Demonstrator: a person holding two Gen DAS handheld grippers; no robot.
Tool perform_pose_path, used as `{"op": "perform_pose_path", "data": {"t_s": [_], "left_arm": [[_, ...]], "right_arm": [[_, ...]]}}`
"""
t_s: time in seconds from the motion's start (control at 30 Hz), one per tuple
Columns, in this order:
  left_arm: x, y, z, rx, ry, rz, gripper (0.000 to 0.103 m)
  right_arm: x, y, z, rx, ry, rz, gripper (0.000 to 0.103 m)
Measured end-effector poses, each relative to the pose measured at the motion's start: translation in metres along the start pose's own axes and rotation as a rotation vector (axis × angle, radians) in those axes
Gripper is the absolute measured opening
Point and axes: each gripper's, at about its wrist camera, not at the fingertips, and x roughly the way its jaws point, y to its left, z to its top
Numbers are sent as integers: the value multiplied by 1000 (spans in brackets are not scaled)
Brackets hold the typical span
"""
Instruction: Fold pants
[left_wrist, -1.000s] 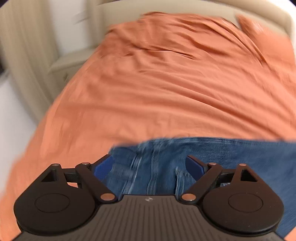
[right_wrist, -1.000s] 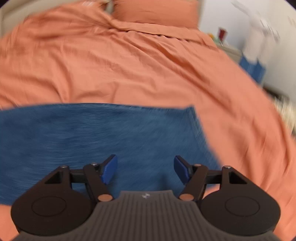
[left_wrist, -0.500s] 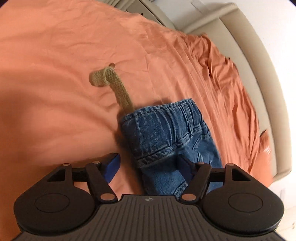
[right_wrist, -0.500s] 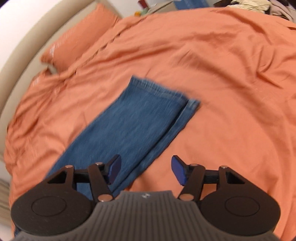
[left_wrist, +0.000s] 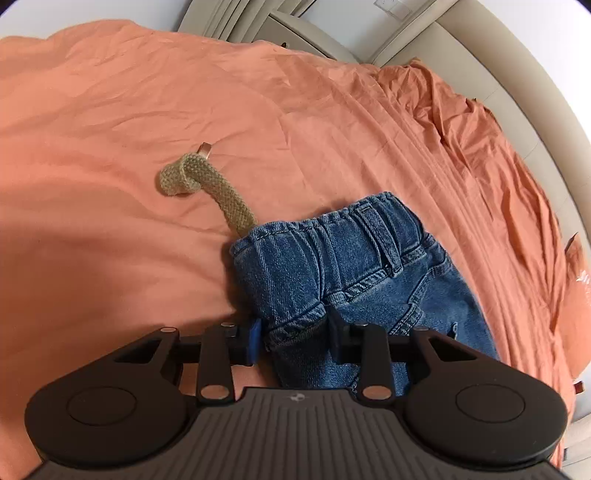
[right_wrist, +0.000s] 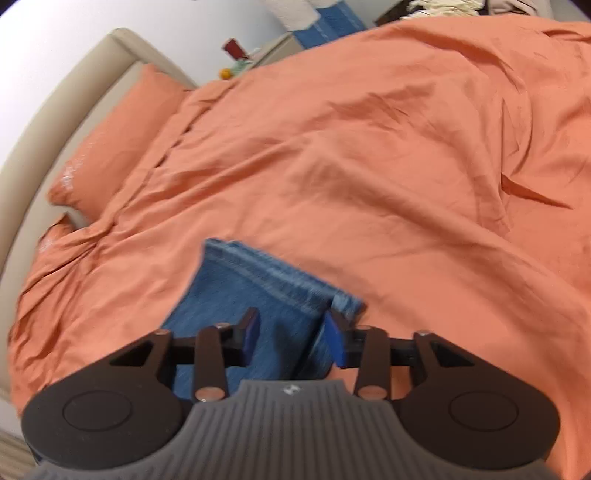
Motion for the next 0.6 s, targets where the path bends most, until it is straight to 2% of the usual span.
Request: {"op": "perform_pose_path", "data": {"t_s": [0.1,0.13,0.17,0.2,0.27,0.37,0.43,0.57,0.6], "left_arm": [[0,-9,0,25,-3,33,37],[-1,-11,0,36,-6,42,37],[-1,-13,0,44,-9,49,36],[-2,-14,0,49,-11,53,36],[-2,-17,-1,64,-14,61,36],[-2,-16,-3,56,-20,57,37],[0,-18,-3,62,-20,60,38],[-1,-22,1,79,0,80,48],[-3,-24,2,87,4,89,56]], "right_arm": [[14,-3,5,20,38,-18,1],[13,1,8,6,42,-22,1],[4,8,12,-16,18,11,0],[-9,19,17,-66,-28,52,0],[-32,36,25,-194,-100,72,0],[-21,24,28,-209,-56,-6,0],[-10,6,23,-173,-32,-44,0],[4,-15,9,-133,-20,-63,0],[5,-17,9,-127,-18,-51,3]]}}
